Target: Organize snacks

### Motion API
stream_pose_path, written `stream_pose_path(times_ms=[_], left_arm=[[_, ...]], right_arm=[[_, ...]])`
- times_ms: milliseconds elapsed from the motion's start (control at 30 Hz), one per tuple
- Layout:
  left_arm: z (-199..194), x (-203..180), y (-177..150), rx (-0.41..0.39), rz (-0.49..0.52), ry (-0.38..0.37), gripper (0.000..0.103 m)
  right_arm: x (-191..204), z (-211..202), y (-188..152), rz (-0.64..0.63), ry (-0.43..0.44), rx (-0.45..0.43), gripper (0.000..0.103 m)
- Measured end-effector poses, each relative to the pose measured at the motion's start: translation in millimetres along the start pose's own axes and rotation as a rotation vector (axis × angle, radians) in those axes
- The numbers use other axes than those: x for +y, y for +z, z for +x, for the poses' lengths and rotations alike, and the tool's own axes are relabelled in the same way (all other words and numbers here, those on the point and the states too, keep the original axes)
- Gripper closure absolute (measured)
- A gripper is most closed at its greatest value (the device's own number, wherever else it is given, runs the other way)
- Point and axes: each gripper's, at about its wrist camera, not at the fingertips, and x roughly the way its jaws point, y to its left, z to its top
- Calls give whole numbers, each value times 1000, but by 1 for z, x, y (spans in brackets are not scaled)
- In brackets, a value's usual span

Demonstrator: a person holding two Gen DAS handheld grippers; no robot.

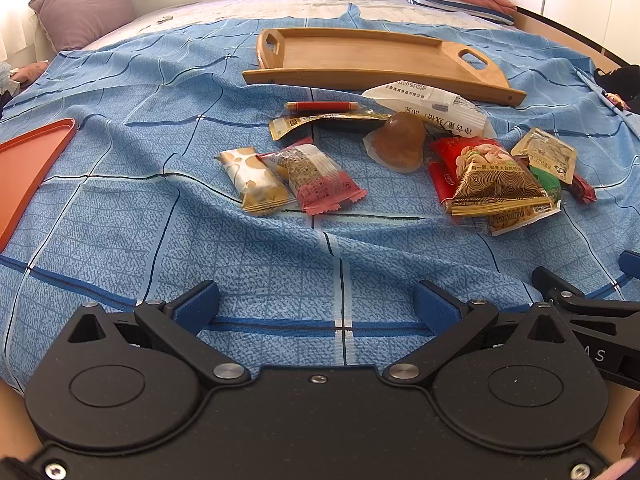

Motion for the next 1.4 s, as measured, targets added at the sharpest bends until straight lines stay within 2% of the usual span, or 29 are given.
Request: stream_pose_path(times_ms=[1400], left_arm=[[3,1,-1,3,2,1,0]], right_arm=[[0,1,0,-2,0,3,0]])
